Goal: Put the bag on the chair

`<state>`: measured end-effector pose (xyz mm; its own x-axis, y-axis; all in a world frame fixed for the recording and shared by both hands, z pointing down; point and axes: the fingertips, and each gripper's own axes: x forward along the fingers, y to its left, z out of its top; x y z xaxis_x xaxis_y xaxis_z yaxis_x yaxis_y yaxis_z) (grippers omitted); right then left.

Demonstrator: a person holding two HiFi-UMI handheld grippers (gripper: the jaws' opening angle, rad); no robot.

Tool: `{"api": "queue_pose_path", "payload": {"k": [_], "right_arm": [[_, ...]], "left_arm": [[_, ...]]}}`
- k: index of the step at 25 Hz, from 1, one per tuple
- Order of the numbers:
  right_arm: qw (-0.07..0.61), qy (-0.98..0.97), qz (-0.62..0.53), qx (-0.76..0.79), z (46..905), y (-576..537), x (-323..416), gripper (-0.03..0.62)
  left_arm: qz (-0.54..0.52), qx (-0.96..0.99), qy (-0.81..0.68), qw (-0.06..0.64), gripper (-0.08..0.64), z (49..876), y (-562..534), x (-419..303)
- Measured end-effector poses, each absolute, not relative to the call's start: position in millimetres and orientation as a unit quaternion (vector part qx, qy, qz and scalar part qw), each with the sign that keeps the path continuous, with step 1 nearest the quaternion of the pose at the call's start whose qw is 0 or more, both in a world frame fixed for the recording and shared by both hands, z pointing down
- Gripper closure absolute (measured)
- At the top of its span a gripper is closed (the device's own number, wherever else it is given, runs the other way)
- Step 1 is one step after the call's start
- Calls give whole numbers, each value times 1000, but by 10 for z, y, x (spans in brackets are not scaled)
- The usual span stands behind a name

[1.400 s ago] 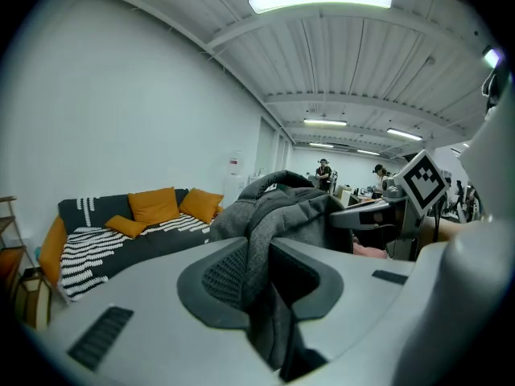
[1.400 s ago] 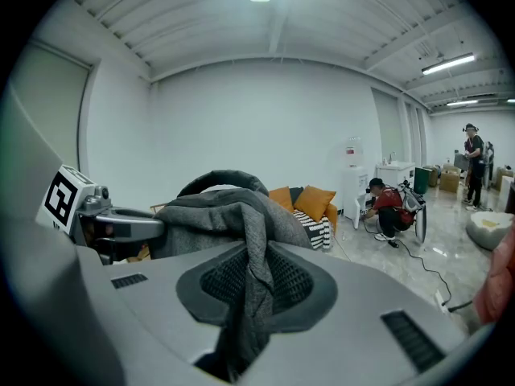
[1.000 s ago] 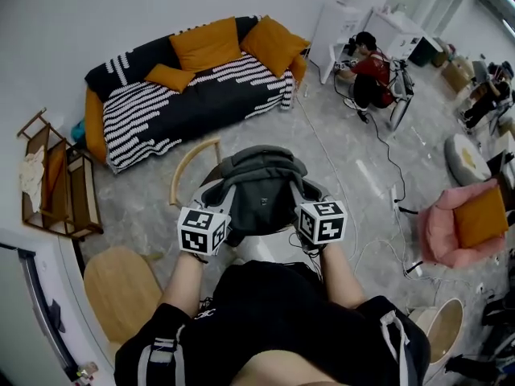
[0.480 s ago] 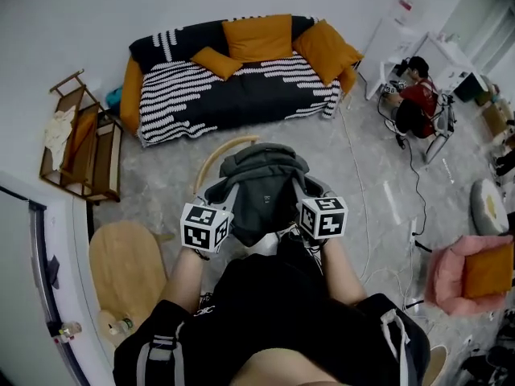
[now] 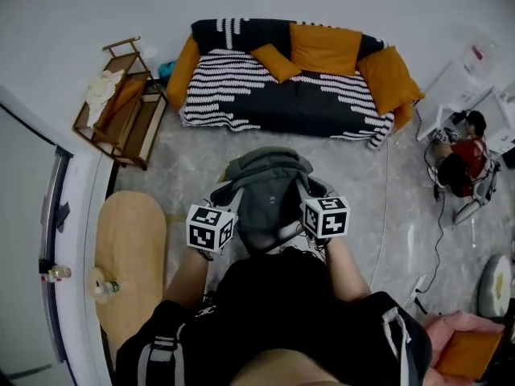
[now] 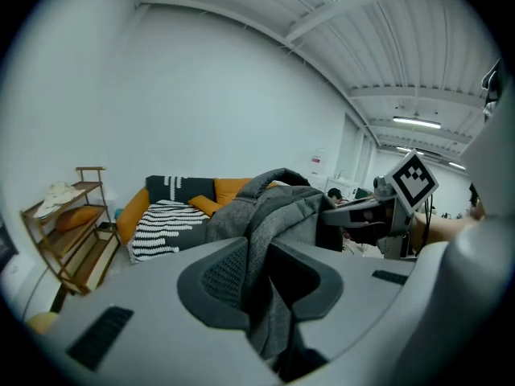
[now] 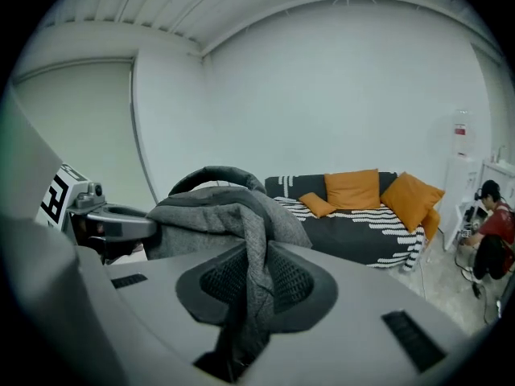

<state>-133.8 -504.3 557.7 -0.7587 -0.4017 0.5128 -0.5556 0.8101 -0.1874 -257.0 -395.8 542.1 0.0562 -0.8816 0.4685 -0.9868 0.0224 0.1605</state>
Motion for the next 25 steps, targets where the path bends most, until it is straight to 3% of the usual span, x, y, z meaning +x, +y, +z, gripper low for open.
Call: {"api": "queue_pose_path", "payload": {"k": [15, 22, 25], "right_arm": [[331, -924, 151, 115, 6498, -5818, -1888, 509], [409, -898, 152, 64, 7235, -5858, -1930, 515], [407, -901, 147, 43, 7362, -5878, -2037, 523]], "left_arm": [[134, 559, -753, 321, 476, 6336, -4379, -2720], [167, 510, -758, 370, 476, 7001, -4380, -2712], [139, 497, -770, 376, 477, 7148, -4419, -2834]]}}
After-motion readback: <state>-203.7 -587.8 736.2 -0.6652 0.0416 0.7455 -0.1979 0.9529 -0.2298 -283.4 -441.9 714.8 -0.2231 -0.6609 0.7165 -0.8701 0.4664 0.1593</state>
